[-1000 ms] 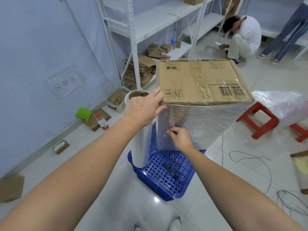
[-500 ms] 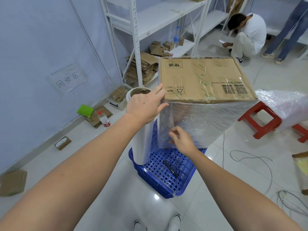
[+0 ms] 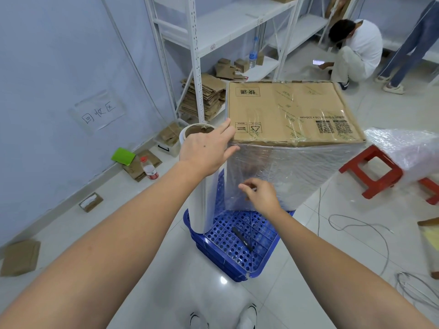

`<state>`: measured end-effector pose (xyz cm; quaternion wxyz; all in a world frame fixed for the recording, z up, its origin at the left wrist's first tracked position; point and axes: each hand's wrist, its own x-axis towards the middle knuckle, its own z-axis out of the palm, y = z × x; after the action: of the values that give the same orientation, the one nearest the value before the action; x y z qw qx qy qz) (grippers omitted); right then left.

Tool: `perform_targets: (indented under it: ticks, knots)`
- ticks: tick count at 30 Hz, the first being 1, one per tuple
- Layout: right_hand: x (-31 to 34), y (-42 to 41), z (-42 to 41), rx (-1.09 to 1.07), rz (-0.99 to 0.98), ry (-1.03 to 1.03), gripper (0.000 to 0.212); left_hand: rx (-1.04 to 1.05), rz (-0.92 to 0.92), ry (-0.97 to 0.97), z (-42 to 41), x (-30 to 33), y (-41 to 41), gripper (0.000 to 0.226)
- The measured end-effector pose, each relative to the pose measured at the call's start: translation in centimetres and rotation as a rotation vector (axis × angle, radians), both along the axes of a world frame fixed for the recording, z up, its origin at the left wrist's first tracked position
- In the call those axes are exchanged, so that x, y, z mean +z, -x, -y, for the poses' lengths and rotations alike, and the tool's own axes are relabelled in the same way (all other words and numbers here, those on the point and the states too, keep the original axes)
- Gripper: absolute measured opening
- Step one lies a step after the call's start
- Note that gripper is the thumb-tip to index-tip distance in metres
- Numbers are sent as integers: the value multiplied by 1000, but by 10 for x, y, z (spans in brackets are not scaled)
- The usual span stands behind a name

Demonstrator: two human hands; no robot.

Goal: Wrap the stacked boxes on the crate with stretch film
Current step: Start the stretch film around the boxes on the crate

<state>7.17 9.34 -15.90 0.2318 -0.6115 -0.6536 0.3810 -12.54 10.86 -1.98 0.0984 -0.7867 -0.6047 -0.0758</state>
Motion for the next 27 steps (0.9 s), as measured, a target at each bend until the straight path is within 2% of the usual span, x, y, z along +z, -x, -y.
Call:
perform_targets:
  ticks: [4, 8, 14, 18, 22, 25, 27]
  knots:
    - [24, 0, -3, -102, -79, -110, 35, 2, -9, 5, -1, 0, 1, 41]
    - [51, -4, -5, -164, -129, -210, 21, 1, -11, -7, -1, -1, 2, 40]
    - [73, -19, -8, -193, 61, -404, 38, 3, 10, -4, 1, 0, 1, 39]
    - [87, -22, -6, -193, 235, -553, 30, 10, 41, 4, 2, 0, 0, 39]
    - [99, -22, -4, -268, 269, -601, 22, 8, 37, 0, 2, 0, 1, 38]
    - [100, -20, -3, -275, 334, -811, 32, 13, 40, 8, 2, 0, 0, 37]
    - [104, -15, -5, -181, 442, -991, 50, 16, 43, 24, 3, 1, -1, 36]
